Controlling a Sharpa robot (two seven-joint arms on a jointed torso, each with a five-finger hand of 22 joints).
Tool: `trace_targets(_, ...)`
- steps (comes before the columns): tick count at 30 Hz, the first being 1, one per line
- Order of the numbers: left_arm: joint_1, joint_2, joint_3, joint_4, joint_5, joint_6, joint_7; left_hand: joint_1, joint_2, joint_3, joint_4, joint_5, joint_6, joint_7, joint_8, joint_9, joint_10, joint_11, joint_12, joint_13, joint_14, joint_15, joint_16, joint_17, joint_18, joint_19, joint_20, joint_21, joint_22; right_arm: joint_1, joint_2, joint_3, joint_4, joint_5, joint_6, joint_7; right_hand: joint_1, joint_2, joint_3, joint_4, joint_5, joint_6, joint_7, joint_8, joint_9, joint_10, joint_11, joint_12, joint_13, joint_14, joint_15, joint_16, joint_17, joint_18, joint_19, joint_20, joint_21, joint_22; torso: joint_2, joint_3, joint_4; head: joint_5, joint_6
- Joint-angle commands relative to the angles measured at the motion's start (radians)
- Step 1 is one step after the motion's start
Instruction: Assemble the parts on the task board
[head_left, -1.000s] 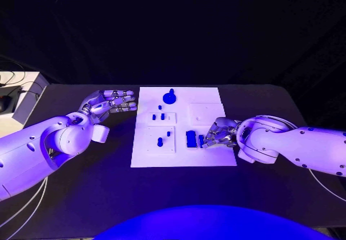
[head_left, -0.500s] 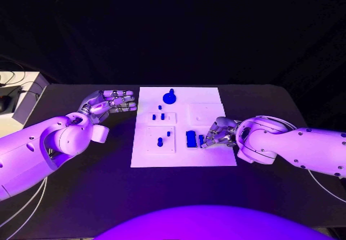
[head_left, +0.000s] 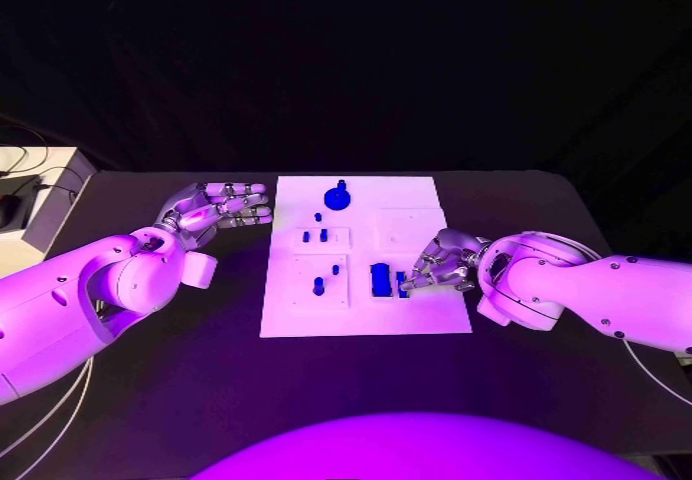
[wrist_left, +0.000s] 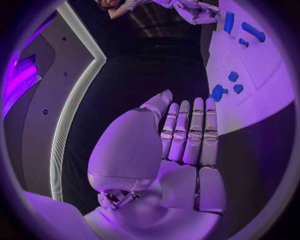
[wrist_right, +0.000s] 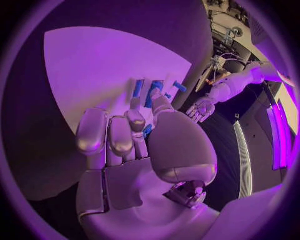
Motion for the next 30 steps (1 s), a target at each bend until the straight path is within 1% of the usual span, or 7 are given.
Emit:
trace_targets(1,0.0,0.004,0.001,-0.002,0.003,0.017,0.006,0.001,-0.004,-0.002,0.005,-0.001,-0.004,0.005,-0.001,0.0,-0.004,0.005,-0.002,0.0,-0.007,0.0,-0.003,0.001,-0.001,-0.001,0.005,-0.004,-0.002,0.008,-0.007,0.002,0.003,0.083,-0.086,0.113,-0.006,0.014,-0.052,0.007,0.031,-0.008,0.0,0.003,0.0,-0.009,0.004,-0.005,-0.003,-0.002,0.005,-0.007,-0.001,0.009,0.057,0.001,-0.005,0.136,-0.003,0.0005,-0.001,0.0,0.005)
trace_targets(13,-0.005,0.022,0.001,-0.021,0.012,0.013,0.014,0.002,-0.004,-0.002,0.005,-0.001,-0.004,0.005,-0.001,0.0,-0.004,0.005,-0.002,0.0,-0.007,0.0,-0.003,0.001,0.0,-0.002,0.005,-0.004,-0.002,0.029,-0.016,0.005,-0.038,0.203,-0.168,0.265,0.011,0.087,-0.099,-0.04,0.059,-0.016,0.006,-0.006,-0.007,-0.017,0.005,-0.016,-0.013,-0.004,0.007,-0.018,-0.011,0.01,0.055,0.002,-0.021,0.132,-0.02,-0.0011,-0.0091,0.005,0.015)
trace_targets(18,-0.007,0.032,0.001,-0.031,0.026,-0.008,0.033,-0.002,-0.003,-0.004,0.008,-0.001,-0.002,0.001,0.0,0.001,-0.001,0.004,-0.002,0.0,-0.016,0.003,-0.004,-0.002,-0.001,-0.001,0.005,-0.004,-0.001,0.031,0.015,0.006,-0.115,0.431,-0.216,0.471,0.05,0.119,-0.112,-0.09,0.14,-0.044,0.031,-0.064,-0.065,-0.121,0.022,-0.253,-0.177,-0.041,0.018,-0.229,-0.218,0.041,0.006,0.015,-0.34,0.035,-0.033,-0.0048,-0.017,0.01,0.032)
trace_targets(21,-0.007,0.033,0.001,-0.035,0.037,-0.03,0.05,-0.003,-0.002,-0.005,0.011,-0.001,0.002,-0.002,0.0,0.001,0.007,0.001,-0.002,0.0,-0.03,0.006,-0.004,-0.005,0.0,-0.002,0.007,-0.004,-0.001,0.031,0.051,0.006,-0.187,0.613,-0.225,0.608,0.068,0.128,-0.119,-0.119,0.147,-0.078,0.061,-0.091,-0.173,-0.13,0.042,-0.362,-0.316,-0.056,0.034,-0.369,-0.296,0.062,-0.044,0.032,-0.701,-0.124,-0.04,-0.0068,-0.0207,0.013,0.045)
trace_targets(22,-0.007,0.033,0.001,-0.035,0.037,-0.03,0.05,-0.003,-0.002,-0.005,0.011,-0.001,0.002,-0.002,0.0,0.001,0.007,0.001,-0.002,0.0,-0.03,0.006,-0.004,-0.005,0.0,-0.002,0.007,-0.004,-0.001,0.031,0.051,0.006,-0.187,0.613,-0.225,0.608,0.068,0.128,-0.119,-0.119,0.147,-0.078,0.061,-0.091,-0.173,-0.13,0.042,-0.362,-0.316,-0.056,0.034,-0.369,-0.296,0.062,-0.044,0.032,-0.701,-0.124,-0.04,-0.0068,-0.0207,0.013,0.045)
trace_targets(26,-0.007,0.036,0.001,-0.042,0.049,-0.065,0.076,-0.005,-0.001,-0.006,0.016,-0.002,0.005,-0.006,-0.001,0.0,0.018,-0.002,-0.002,0.0,-0.043,0.009,-0.004,-0.009,0.001,-0.007,0.011,-0.005,-0.002,0.031,0.109,0.011,-0.293,0.754,-0.213,0.731,0.088,0.137,-0.128,-0.159,0.143,-0.097,0.087,-0.092,-0.379,-0.135,0.057,-0.446,-0.512,-0.058,0.056,-0.534,-0.361,0.047,-0.044,0.052,-0.85,-0.289,-0.053,-0.0042,-0.026,0.018,0.07)
trace_targets(30,-0.006,0.043,0.001,-0.051,0.06,-0.104,0.1,-0.011,-0.002,-0.015,0.024,-0.004,-0.004,-0.014,-0.002,0.0,-0.003,0.006,-0.002,0.0,-0.093,0.026,-0.004,-0.014,-0.007,-0.041,0.024,-0.014,-0.008,0.031,0.16,0.019,-0.386,0.816,-0.203,0.797,0.118,0.151,-0.112,-0.185,0.127,-0.114,0.105,-0.097,-0.479,-0.162,0.083,-0.579,-0.684,-0.123,0.08,-0.64,-0.399,0.035,-0.095,0.076,-0.928,-0.377,-0.063,0.001,-0.0295,0.021,0.09)
